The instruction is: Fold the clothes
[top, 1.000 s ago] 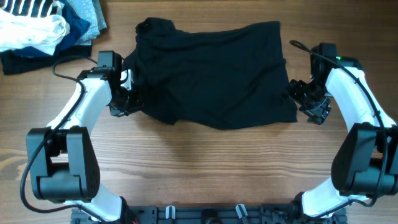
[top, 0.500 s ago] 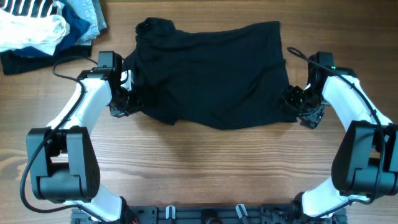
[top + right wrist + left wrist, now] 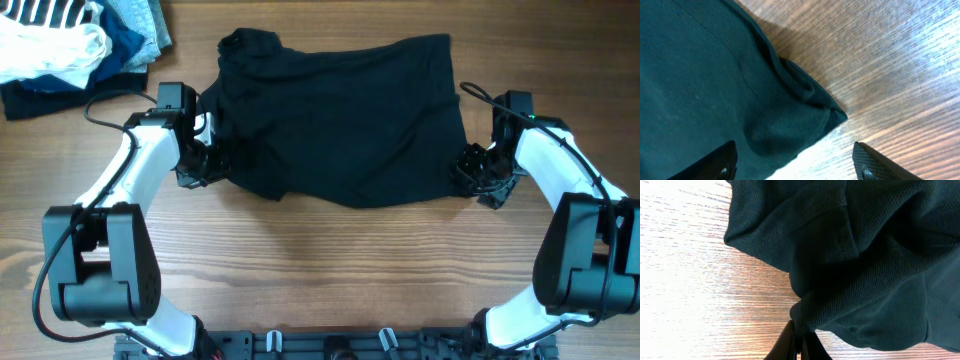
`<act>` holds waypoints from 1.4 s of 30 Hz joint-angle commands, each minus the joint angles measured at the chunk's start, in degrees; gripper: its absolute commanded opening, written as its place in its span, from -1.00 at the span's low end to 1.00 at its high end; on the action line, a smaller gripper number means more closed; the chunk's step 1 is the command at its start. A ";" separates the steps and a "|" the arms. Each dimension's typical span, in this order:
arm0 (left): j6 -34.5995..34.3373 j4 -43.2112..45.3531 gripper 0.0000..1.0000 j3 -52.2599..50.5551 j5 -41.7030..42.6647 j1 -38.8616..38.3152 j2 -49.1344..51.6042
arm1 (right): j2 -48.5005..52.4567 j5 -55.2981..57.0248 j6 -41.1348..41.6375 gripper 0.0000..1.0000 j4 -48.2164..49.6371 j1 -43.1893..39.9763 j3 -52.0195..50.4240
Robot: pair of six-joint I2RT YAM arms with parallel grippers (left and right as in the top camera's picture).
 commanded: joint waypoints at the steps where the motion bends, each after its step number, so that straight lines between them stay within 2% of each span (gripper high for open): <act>1: -0.74 -0.11 -0.92 -0.28 -0.57 0.24 0.31 | 1.22 1.18 0.92 0.49 0.24 0.15 -0.63; 13: -0.74 -0.24 -0.92 -0.28 -0.57 0.24 0.31 | 6.99 0.31 1.03 0.45 0.11 0.15 -0.63; 18: -0.74 -0.20 -0.92 -0.28 -0.57 0.24 0.31 | 7.41 0.35 1.20 -0.10 0.68 0.15 -0.61; 22: -0.74 -0.24 -0.92 -0.26 -0.33 0.24 -0.04 | 7.41 0.37 4.66 -0.88 0.68 0.13 -0.61; 23: -0.76 -0.42 -0.92 -0.26 0.13 0.24 -0.28 | 7.41 0.42 5.40 -0.91 0.57 0.15 -0.61; 32: -0.74 -5.88 -0.92 -0.26 1.38 0.24 -5.44 | 5.40 3.02 9.75 -0.92 -3.15 0.15 -0.50; 42: -1.73 -15.63 -0.92 -0.26 1.38 0.20 -16.98 | -5.68 7.04 11.78 -0.92 -6.82 0.13 -0.50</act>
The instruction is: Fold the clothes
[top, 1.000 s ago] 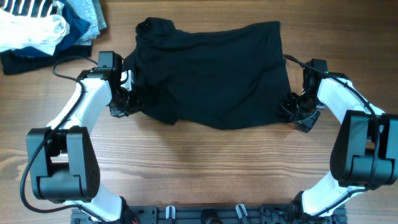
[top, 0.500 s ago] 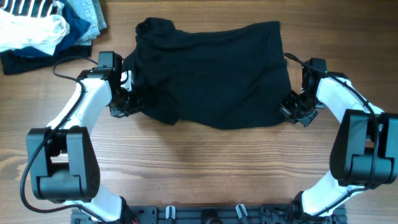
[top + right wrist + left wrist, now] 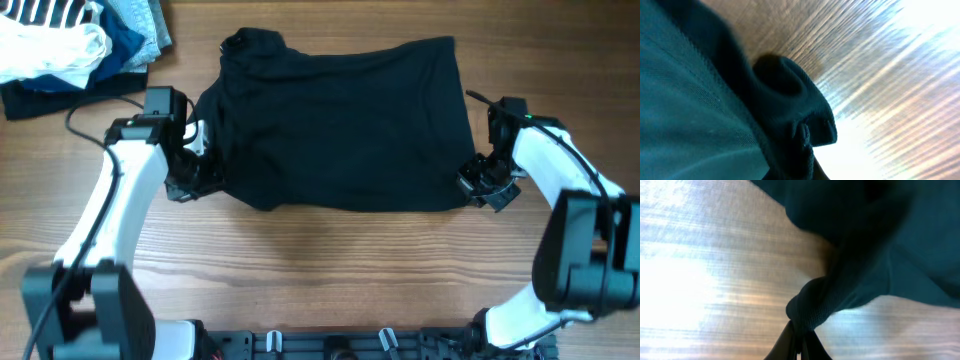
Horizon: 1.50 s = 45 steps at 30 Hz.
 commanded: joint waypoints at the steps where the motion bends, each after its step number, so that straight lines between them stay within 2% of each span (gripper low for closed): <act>1: -2.12 -3.52 -0.92 -0.24 1.03 0.20 -6.73 | -6.80 3.30 1.53 -0.92 -1.18 -0.15 -0.44; 7: -3.50 -10.99 -0.92 -0.24 5.27 -1.62 -16.98 | -12.98 3.96 1.42 -0.92 -4.52 -0.15 -0.44; 13: -10.38 -16.24 -0.92 -0.24 5.68 -8.11 -27.04 | -16.61 3.93 1.20 -0.92 -7.39 -0.15 -0.44; 17: -14.40 -16.57 -0.92 -0.24 5.66 -13.44 -33.88 | -18.91 4.98 0.52 -0.92 -7.87 -0.15 -0.44; 21: -19.98 -15.23 -0.92 -0.24 5.66 -15.96 -38.27 | -20.06 4.74 -0.28 -0.92 -7.87 -0.13 -0.42; 23: -20.11 -14.99 -0.92 -0.24 5.53 -16.22 -39.15 | -20.06 4.74 -0.28 -0.92 -7.98 -0.13 -0.44; 33: -20.11 -11.61 -0.92 -0.24 -8.46 -16.22 -31.61 | -20.06 4.13 -0.26 -0.92 -2.91 -0.15 -0.44; 40: -20.06 -8.72 -0.92 -0.24 -10.12 -16.22 -16.94 | -20.00 3.28 -0.44 -0.91 1.20 -0.15 -0.44; 45: -20.11 -5.29 -0.92 -0.24 -16.33 -15.96 -8.70 | -19.82 3.26 -0.39 -0.91 4.66 -0.15 -0.46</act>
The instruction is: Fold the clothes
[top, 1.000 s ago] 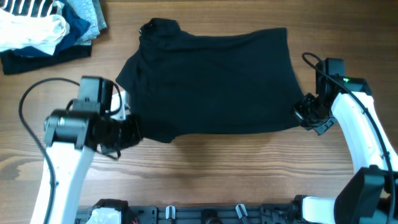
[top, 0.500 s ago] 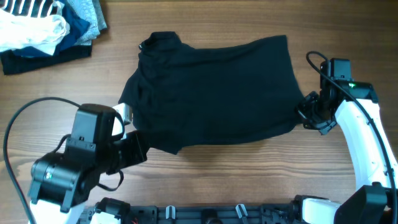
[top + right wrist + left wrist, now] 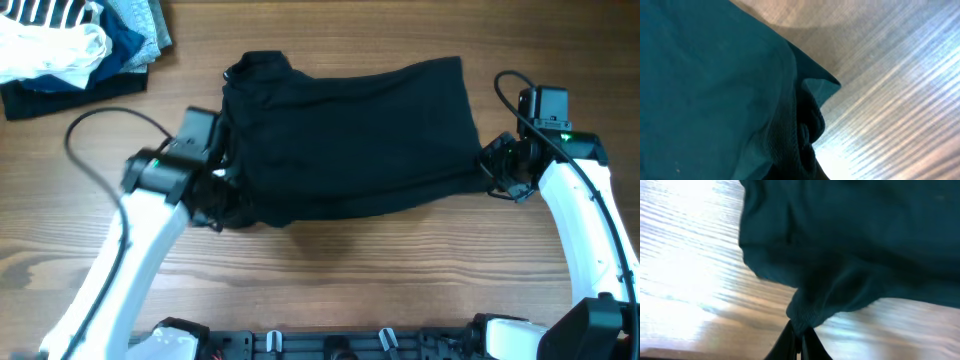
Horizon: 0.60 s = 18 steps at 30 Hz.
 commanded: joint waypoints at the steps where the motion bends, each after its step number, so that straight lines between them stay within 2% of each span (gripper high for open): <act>1: -0.63 3.48 -0.92 -0.24 -7.28 0.33 5.38 | -0.63 0.44 -0.31 -0.92 2.21 -0.13 -0.46; 11: 0.09 16.63 -0.92 -0.24 -7.69 8.41 7.82 | 4.59 0.46 0.07 -0.91 4.31 -0.13 -0.55; 18: 0.04 23.28 -0.92 -0.24 -5.77 8.76 10.23 | 9.62 0.46 1.20 -0.91 5.97 -0.13 -0.55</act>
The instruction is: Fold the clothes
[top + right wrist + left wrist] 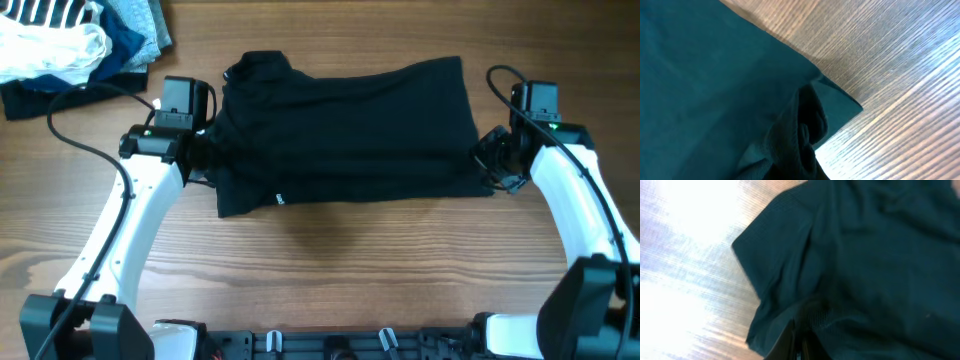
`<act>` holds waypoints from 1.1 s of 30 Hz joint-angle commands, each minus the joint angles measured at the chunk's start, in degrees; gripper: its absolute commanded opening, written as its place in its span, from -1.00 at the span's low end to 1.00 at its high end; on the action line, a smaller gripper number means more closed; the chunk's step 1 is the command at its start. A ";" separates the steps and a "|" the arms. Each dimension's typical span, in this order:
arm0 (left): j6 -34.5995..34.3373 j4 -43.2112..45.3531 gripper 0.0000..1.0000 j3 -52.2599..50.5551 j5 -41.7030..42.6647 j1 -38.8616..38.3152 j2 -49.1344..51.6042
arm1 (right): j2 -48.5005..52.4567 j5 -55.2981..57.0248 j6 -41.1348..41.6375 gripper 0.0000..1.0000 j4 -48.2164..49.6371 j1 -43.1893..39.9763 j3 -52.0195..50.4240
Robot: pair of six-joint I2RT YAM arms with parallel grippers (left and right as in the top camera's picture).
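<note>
A black garment (340, 125) lies spread across the middle of the wooden table (330, 280), its front edge straight, with a small white tag (281, 198) near that edge. My left gripper (203, 152) is shut on the garment's left edge. In the left wrist view its fingers (799, 347) pinch a dark fold at the bottom of the frame. My right gripper (487, 160) is shut on the garment's right front corner. The right wrist view shows bunched cloth (805, 135) pulled up into the gripper (807, 170), the fingertips hidden by it.
A pile of other clothes (70, 40), white, blue and striped, sits at the table's back left corner. Each arm's black cable (75, 115) loops over the wood beside it. Bare wood runs along the front.
My left gripper has moved back and to the left, still shut on the cloth. The garment's left front part now lies flat with a white tag showing. The right gripper barely shifted.
First my left gripper pinched the garment's left edge while the right stood open beside the right front corner. Then both were shut on the cloth. Later both held it with the front left sagging, and now the garment lies as a neater rectangle.
</note>
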 commanded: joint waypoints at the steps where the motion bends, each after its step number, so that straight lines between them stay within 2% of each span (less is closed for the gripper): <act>1: 0.07 2.86 -0.92 -0.15 0.04 0.26 2.64 | 2.51 0.59 1.27 -0.91 0.74 -0.13 -0.55; 8: 0.90 9.55 -0.92 -0.15 0.04 0.26 6.25 | 3.21 0.61 1.29 -0.91 3.41 -0.13 -0.55; 14: 1.38 11.13 -0.92 -0.15 0.07 0.26 9.97 | 3.26 0.61 1.25 -0.91 4.48 -0.13 -0.55; 16: 1.38 11.15 -0.81 -0.15 0.07 0.26 10.71 | 3.26 0.59 1.22 -0.90 4.70 -0.13 -0.55; 17: 1.38 11.13 -0.73 -0.15 0.07 0.26 10.82 | 3.26 0.57 1.27 -0.74 4.83 -0.13 -0.55; 18: 1.38 11.15 -0.43 -0.15 0.00 0.26 10.86 | 3.26 0.57 1.22 -0.42 5.01 -0.13 -0.55; 19: 1.38 11.23 0.22 -0.15 -0.17 0.28 10.86 | 3.26 0.57 1.20 -0.01 5.14 -0.13 -0.55; 20: 1.60 11.50 0.99 -0.15 -0.15 0.31 10.84 | 3.26 0.59 1.09 0.39 5.27 -0.13 -0.55; 22: 1.60 12.41 0.99 -0.15 -0.17 0.33 10.84 | 3.26 0.59 1.05 0.65 5.49 -0.13 -0.55; 24: 1.57 12.81 0.99 -0.02 -0.15 0.31 10.69 | 3.23 0.57 0.09 0.73 5.77 -0.13 -0.44; 31: 1.62 5.11 0.99 0.11 1.07 0.31 5.81 | 3.17 -5.14 -7.78 0.80 2.29 -0.13 4.09; 32: 1.73 2.89 0.96 0.11 2.47 0.31 5.05 | 3.17 -7.21 -9.42 0.70 2.10 -0.13 4.48; 33: 3.10 0.87 0.94 0.11 4.94 0.28 4.70 | 3.17 -8.79 -10.40 0.27 2.12 -0.13 4.50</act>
